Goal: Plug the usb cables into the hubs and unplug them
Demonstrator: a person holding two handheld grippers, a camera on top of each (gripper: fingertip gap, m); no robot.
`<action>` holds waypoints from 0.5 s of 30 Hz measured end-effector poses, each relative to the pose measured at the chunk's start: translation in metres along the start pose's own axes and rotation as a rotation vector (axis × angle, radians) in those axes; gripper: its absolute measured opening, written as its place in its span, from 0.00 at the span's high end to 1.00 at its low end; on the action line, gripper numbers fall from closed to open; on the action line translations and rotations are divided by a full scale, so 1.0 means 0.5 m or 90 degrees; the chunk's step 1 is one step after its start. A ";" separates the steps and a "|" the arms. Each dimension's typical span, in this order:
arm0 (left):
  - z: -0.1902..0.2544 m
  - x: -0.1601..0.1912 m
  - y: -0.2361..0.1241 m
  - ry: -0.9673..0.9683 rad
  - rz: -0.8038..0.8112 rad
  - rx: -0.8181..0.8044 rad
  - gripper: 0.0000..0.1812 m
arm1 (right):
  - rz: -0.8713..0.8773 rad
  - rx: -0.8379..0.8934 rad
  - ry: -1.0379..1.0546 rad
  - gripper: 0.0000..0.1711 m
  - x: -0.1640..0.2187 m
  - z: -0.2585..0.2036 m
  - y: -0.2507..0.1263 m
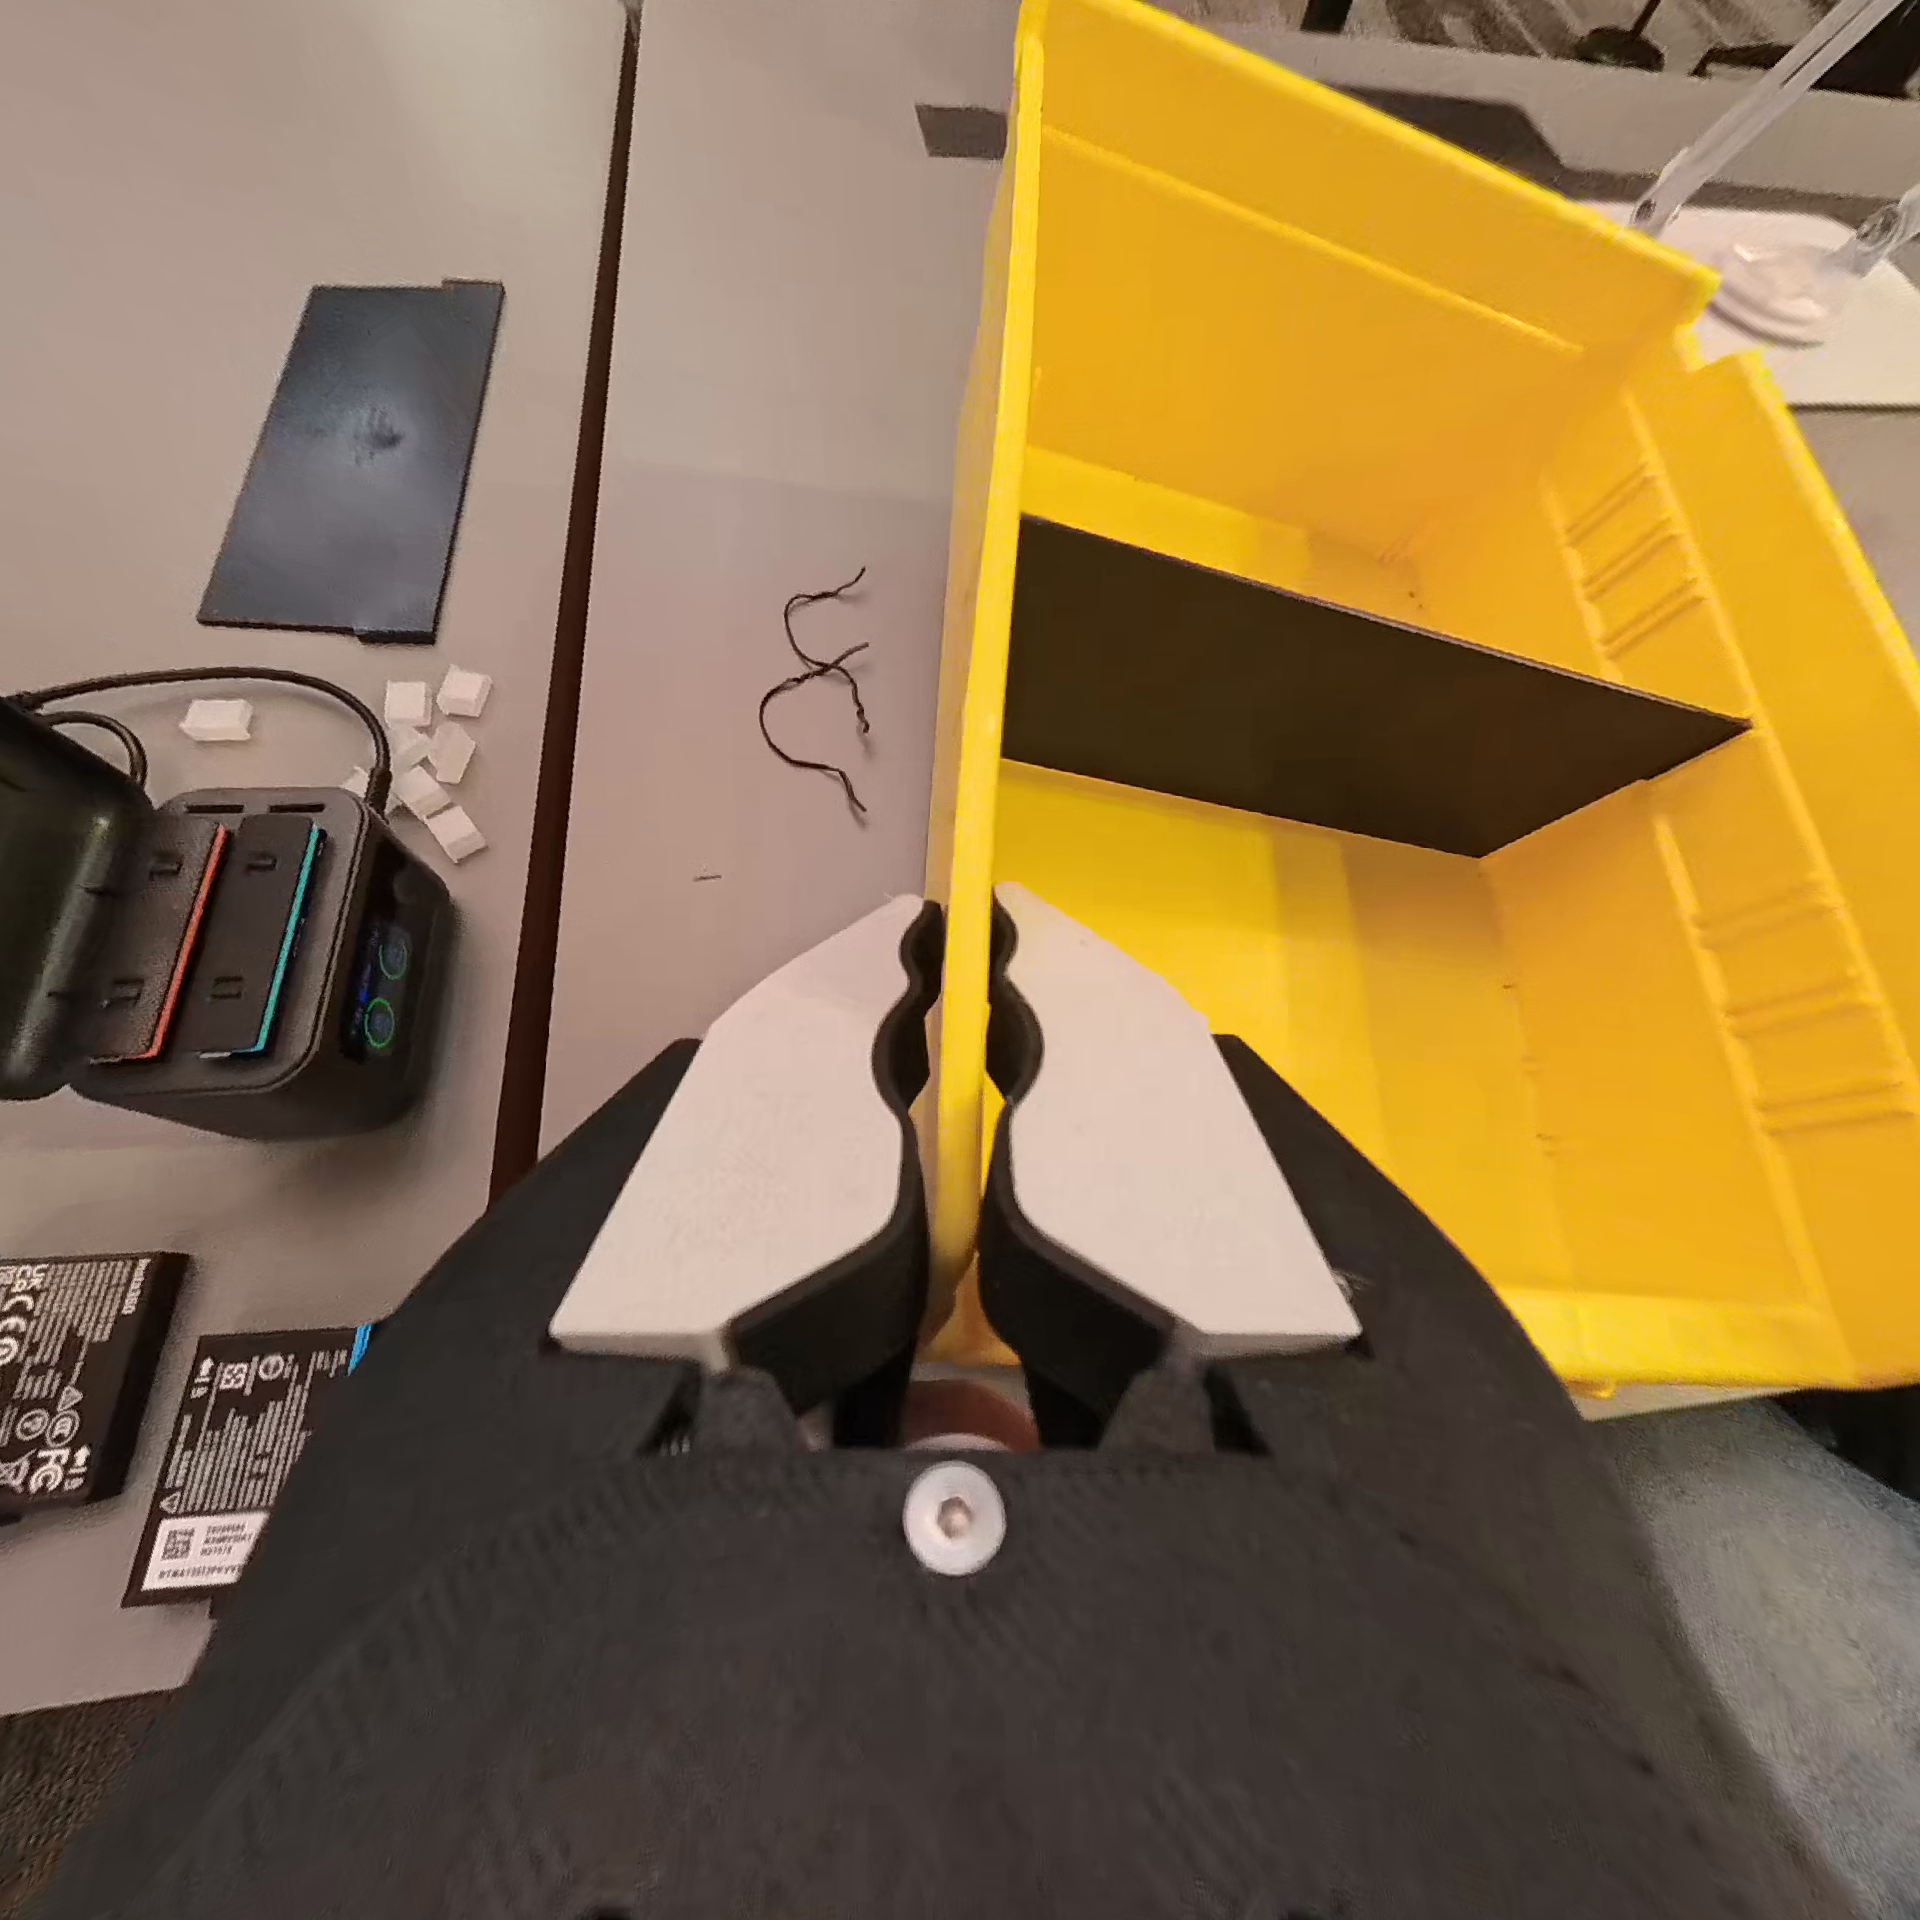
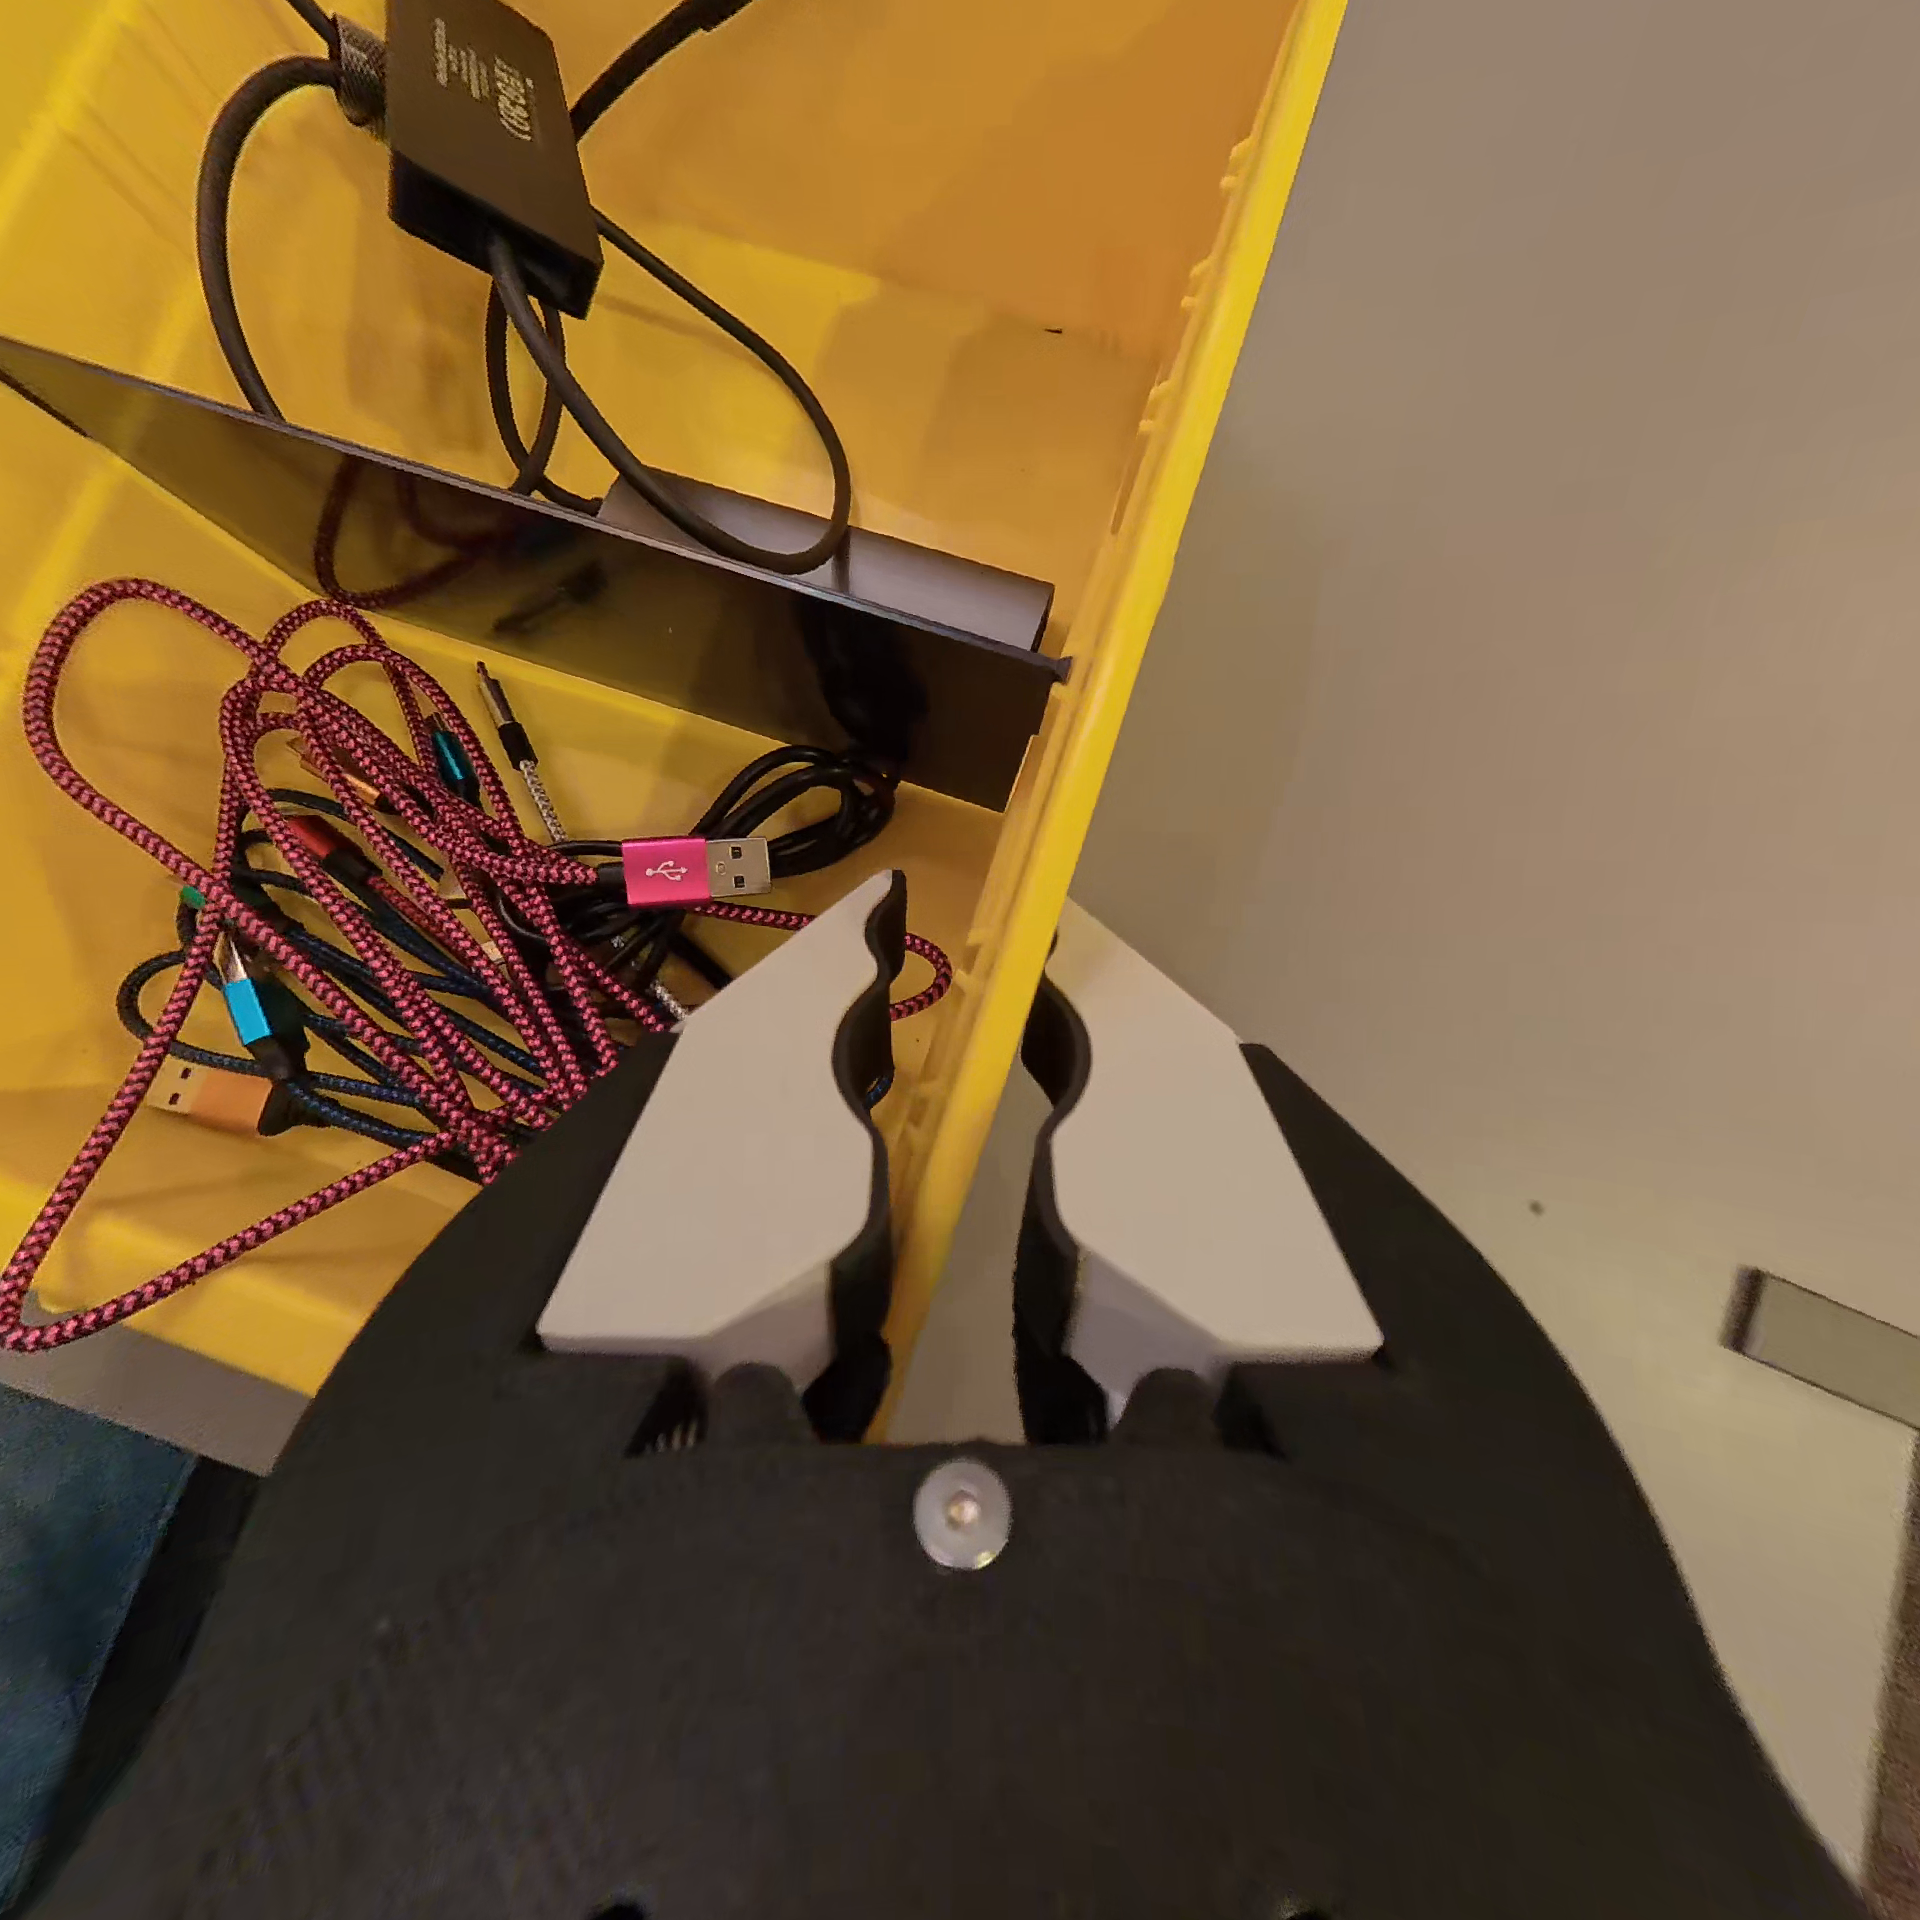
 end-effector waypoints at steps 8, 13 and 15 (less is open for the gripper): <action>0.010 -0.020 -0.029 -0.041 0.062 0.019 0.97 | 0.023 -0.026 -0.007 0.85 -0.064 -0.173 0.051; 0.023 -0.043 -0.053 -0.055 0.104 0.019 0.97 | 0.039 -0.083 -0.036 0.82 -0.109 -0.322 0.089; 0.027 -0.051 -0.063 -0.059 0.118 0.022 0.97 | 0.057 -0.113 -0.030 0.78 -0.127 -0.389 0.104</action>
Point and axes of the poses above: each gripper's, where its closed fingertips meet, y out along the fingers, x out of its underside, z = x × y across the jaws, the point moved 8 cm from there along -y, back along the fingers, and after that the axes turned 6 degrees about -z, right-handed, at the moved point
